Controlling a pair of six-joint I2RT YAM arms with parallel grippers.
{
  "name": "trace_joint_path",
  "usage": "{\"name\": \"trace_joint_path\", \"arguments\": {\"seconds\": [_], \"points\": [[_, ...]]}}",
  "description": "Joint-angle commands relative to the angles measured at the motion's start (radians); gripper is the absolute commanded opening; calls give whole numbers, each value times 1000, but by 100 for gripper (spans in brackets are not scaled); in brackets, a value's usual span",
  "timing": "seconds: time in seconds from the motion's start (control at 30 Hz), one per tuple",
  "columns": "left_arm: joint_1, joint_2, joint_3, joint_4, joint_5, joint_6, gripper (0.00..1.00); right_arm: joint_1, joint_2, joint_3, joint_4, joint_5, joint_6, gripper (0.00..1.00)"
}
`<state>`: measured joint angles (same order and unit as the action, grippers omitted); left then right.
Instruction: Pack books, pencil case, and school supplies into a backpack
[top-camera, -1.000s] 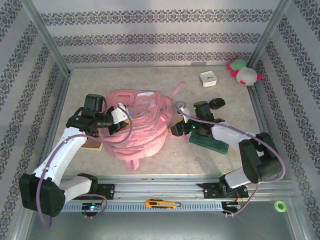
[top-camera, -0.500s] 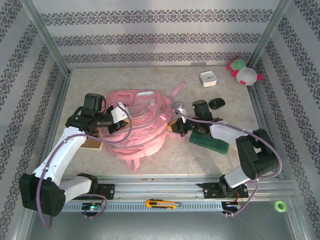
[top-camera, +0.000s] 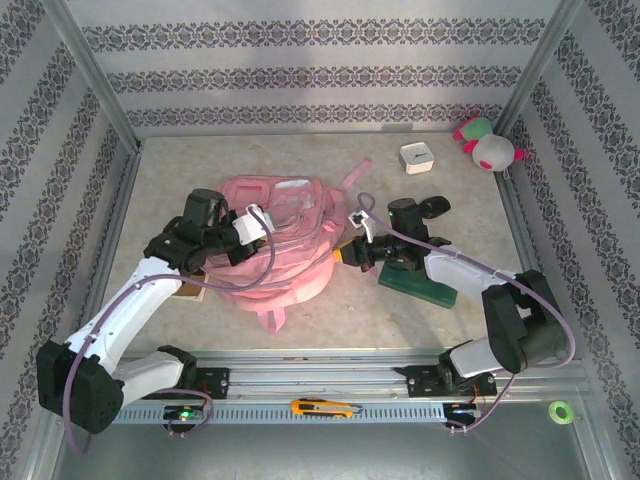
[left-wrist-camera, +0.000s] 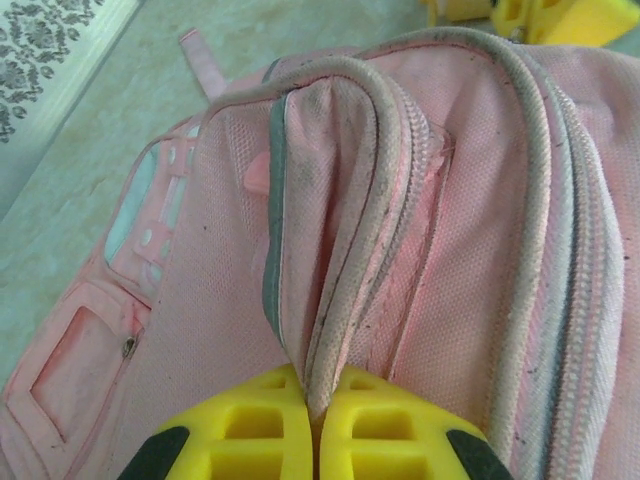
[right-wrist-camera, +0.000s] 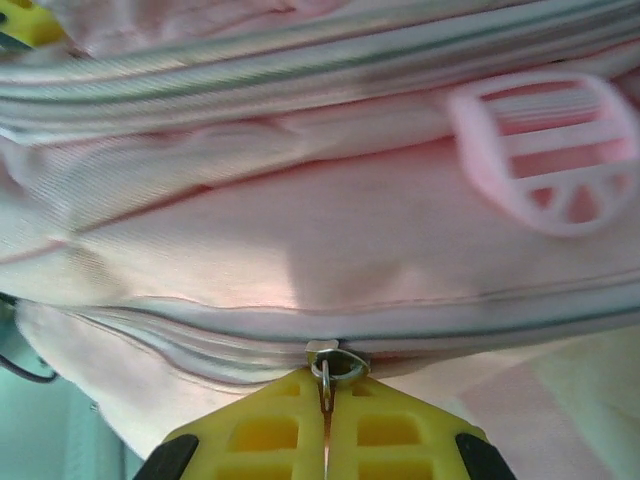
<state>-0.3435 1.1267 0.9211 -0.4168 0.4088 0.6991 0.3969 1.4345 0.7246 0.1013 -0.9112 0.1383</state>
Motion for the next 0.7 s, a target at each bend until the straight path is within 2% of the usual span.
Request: {"name": "trace_joint_path", "arguments": {"seconds": [0.0,0.1,0.33,0.53,0.67], "points": [[-23,2,-11,191,-136,-117,0,28,-49,45,30,-85,115,0],[-51,16,-17,234,-180,-152,0,53,-47,52,31,-81,187,0],[-99,63,-16,304,-359,-213,0,89,-40,64,14,-95,340,0],[-150,115,-18,376,-415,-283,0,166,-26,97,20,-76,437,0],[-166,143,-22,438,-395,-361,0,215,-1,124,27,-28,494,0]]}}
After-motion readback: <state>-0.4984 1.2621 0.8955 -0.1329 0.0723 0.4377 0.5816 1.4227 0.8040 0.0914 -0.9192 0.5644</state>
